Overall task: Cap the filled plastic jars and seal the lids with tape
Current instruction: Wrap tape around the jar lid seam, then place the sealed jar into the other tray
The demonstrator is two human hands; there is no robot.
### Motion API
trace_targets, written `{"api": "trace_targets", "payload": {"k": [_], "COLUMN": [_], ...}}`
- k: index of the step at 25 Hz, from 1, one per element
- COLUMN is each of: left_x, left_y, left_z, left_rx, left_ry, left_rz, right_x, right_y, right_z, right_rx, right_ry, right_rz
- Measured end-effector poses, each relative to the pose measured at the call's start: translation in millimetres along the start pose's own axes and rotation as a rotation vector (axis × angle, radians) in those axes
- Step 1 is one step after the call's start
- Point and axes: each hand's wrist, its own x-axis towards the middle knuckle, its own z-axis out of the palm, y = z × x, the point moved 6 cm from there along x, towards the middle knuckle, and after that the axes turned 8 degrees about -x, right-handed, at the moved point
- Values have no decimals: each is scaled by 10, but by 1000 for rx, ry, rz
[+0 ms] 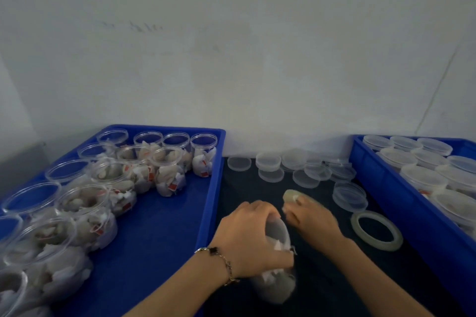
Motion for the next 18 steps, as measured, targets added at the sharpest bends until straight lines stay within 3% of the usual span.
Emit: {"api": "trace_targets", "payload": {"k": [9, 13, 18], "left_x": [-5, 2, 31], "left_y": [-235, -262, -354], "left_z": [-99, -59, 108], "left_rx": [107, 147, 144], "left_ry": [86, 62, -94], "left_rz": [-58, -59, -123], "right_x": [-129, -233, -418], "right_y": [-251, -337, -428], "right_z": [473, 437, 107], "right_rx": [-6, -105, 311], "right_ry": [-102, -27, 31], "right_rz": [-27, -94, -132]}}
